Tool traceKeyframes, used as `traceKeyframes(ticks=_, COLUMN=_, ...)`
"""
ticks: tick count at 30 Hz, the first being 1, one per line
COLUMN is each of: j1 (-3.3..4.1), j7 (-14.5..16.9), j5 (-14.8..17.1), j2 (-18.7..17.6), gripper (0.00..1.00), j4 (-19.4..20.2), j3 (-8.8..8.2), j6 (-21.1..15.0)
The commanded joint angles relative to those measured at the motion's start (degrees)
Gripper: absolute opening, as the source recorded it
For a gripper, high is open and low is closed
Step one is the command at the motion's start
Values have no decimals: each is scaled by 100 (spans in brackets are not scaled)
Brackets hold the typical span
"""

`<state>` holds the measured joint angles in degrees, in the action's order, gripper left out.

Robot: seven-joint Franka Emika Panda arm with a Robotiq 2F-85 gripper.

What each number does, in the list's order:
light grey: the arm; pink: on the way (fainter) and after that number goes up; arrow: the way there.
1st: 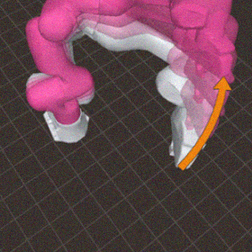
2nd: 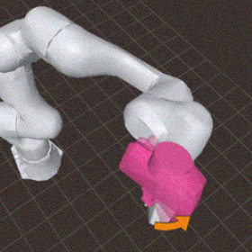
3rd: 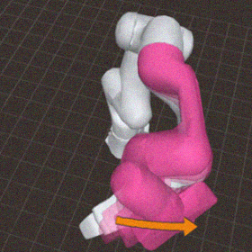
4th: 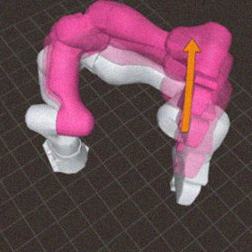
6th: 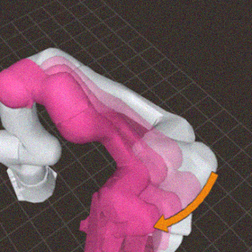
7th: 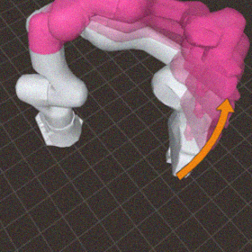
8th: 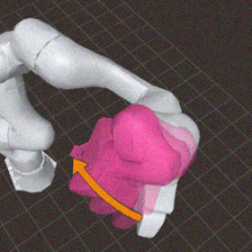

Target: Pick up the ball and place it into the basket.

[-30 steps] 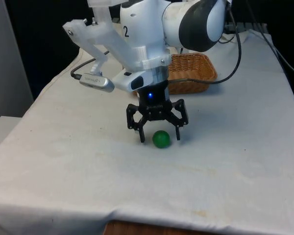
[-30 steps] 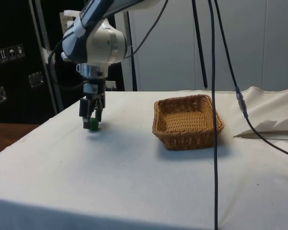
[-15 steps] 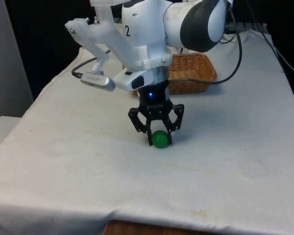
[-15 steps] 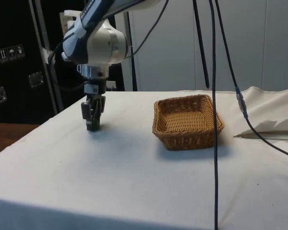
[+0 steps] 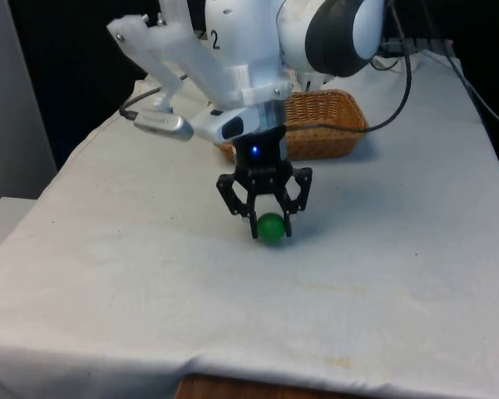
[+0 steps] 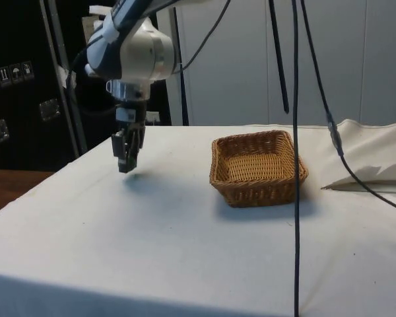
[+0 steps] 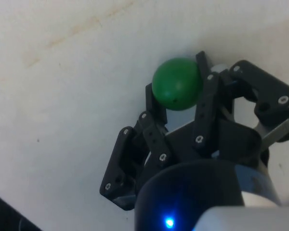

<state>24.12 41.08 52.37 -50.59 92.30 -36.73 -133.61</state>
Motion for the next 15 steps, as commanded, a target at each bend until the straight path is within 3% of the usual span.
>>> traceKeyframes(ticks=1, j1=86, j7=-6, j5=-63, j2=138, gripper=3, j4=149, j3=-69, j6=6)
traceKeyframes(ticks=7, j1=172, j7=29, j5=-350, j2=636, gripper=3, j4=607, j3=-80, j6=-52)
traceKeyframes(ticks=8, j1=97, j7=23, j5=-264, j2=487, gripper=3, j4=447, j3=-29, j6=-6)
traceKeyframes(ticks=9, j1=172, j7=29, j5=-350, j2=636, gripper=3, j4=607, j3=-80, j6=-52)
traceKeyframes(ticks=15, j1=252, j7=29, j5=-642, j2=1089, gripper=3, j4=1008, j3=-126, j6=-69)
